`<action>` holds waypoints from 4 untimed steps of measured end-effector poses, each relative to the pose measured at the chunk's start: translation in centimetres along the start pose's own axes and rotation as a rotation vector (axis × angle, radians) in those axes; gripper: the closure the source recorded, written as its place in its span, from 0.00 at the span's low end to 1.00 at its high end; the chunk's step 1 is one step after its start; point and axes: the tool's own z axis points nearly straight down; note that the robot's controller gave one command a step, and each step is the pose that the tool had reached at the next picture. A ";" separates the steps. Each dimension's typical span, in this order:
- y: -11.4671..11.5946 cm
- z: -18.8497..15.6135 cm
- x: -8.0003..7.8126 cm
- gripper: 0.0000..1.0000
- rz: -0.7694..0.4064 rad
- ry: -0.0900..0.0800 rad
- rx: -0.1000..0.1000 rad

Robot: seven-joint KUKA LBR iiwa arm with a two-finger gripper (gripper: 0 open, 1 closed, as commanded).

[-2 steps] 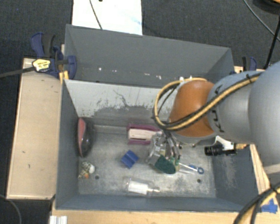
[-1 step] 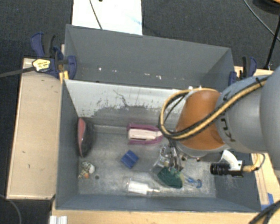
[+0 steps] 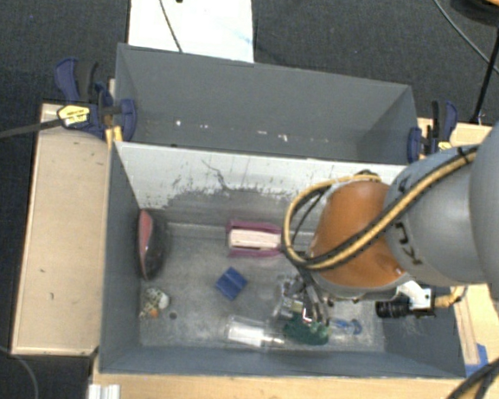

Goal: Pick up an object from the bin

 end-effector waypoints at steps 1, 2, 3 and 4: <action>0.0 -0.1 -0.2 0.00 0.003 -0.007 -0.002; 3.7 -13.6 0.6 0.00 0.365 -0.007 -0.006; 0.3 -4.7 -1.9 0.00 0.300 0.002 0.004; 11.8 -5.5 0.6 0.00 -0.009 -0.006 -0.005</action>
Offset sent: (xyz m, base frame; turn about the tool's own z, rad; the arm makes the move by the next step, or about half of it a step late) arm 0.0000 0.0000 0.0000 0.0000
